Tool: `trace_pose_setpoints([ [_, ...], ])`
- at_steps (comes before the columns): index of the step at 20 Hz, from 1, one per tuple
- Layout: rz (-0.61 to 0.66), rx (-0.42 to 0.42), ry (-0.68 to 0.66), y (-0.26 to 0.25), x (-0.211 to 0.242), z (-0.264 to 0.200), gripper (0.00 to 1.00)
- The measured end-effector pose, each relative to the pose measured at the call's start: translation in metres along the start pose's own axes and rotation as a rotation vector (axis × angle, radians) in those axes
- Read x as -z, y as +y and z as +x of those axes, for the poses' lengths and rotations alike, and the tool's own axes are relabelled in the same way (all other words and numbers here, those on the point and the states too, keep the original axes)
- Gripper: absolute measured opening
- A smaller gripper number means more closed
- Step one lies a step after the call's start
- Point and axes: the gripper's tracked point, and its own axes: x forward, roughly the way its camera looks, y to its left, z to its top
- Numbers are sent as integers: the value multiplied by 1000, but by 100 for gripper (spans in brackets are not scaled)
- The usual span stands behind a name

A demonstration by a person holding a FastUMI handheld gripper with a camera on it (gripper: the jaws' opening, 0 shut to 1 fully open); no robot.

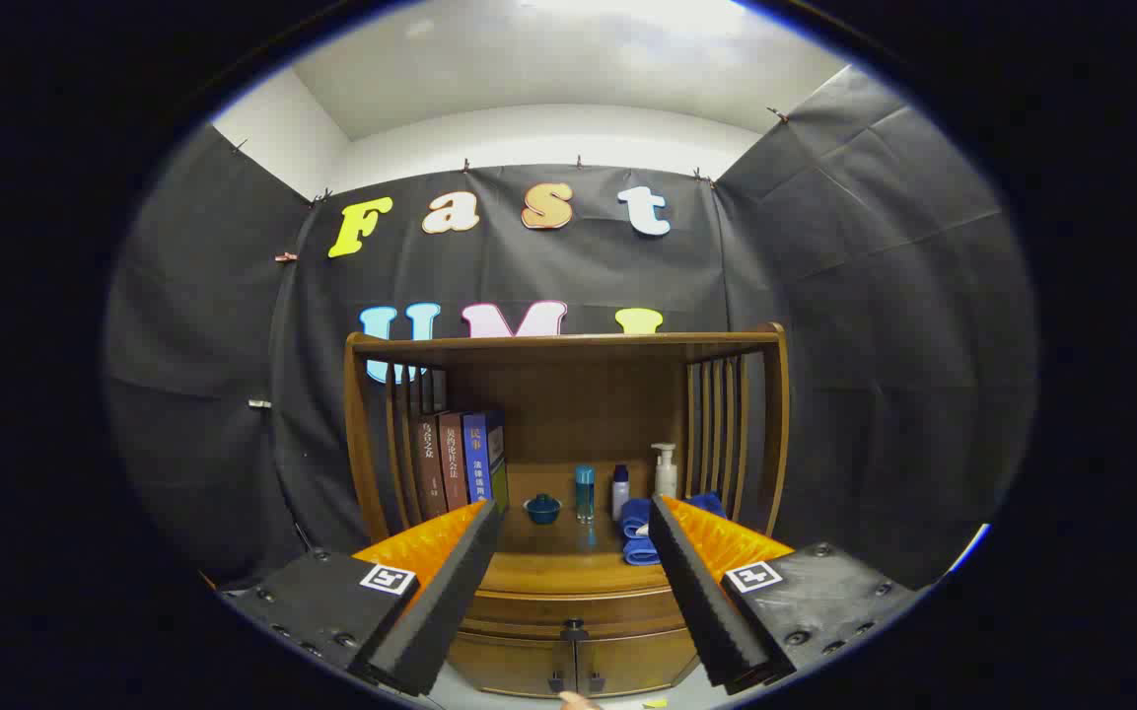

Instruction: Pull open the drawer, take out the items inside it, and place them on the countertop above the cabinet.

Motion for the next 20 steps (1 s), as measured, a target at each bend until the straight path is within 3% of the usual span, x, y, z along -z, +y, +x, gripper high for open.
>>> trace_pose_setpoints([
  [20,17,-18,54,-6,21,3,98],
])
